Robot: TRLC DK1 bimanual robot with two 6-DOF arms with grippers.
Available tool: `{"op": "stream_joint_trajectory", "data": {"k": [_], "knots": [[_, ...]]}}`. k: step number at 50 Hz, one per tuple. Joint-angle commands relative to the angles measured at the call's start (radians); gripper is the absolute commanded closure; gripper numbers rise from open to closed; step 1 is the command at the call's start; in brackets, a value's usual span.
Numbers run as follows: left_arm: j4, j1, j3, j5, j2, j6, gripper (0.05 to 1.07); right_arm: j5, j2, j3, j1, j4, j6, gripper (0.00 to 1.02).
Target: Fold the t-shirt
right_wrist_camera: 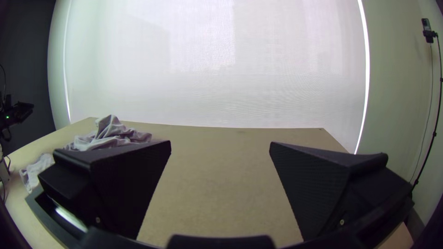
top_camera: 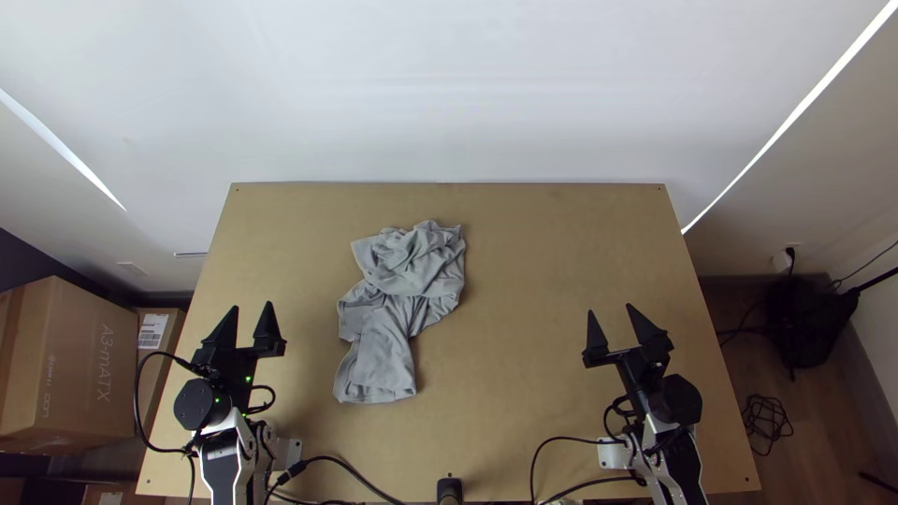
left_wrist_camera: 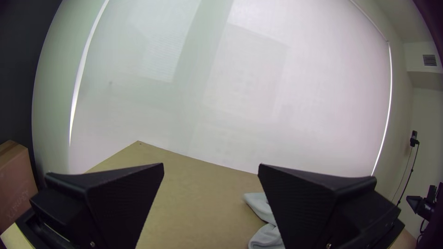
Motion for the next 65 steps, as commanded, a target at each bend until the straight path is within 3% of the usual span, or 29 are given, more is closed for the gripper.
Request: {"op": "stream_joint_trajectory", "data": {"k": [1,12,30,41,53,65], "knots": [[-0.011,0.003,-0.044,-0.001,-0.006,0.008,0.09,0.007,-0.004,-0.005,0.007,-0.020,0.017,0.04],[-0.011,-0.004,-0.044,-0.005,-0.008,-0.064,0.09,0.009,-0.006,-0.005,0.101,-0.022,0.040,0.04],[-0.030,0.007,-0.020,-0.020,-0.002,-0.038,0.09,0.009,-0.006,0.054,0.090,-0.004,0.017,0.04],[-0.080,0.009,0.084,-0.020,0.021,-0.004,0.09,0.007,0.022,0.110,0.107,0.096,0.000,0.04],[-0.099,0.009,0.327,-0.019,0.248,0.044,0.09,0.006,0.351,0.354,0.161,0.147,-0.028,0.04],[-0.292,0.001,0.669,-0.014,0.505,0.068,0.09,-0.004,0.661,0.649,0.216,0.134,-0.037,0.04]]}}
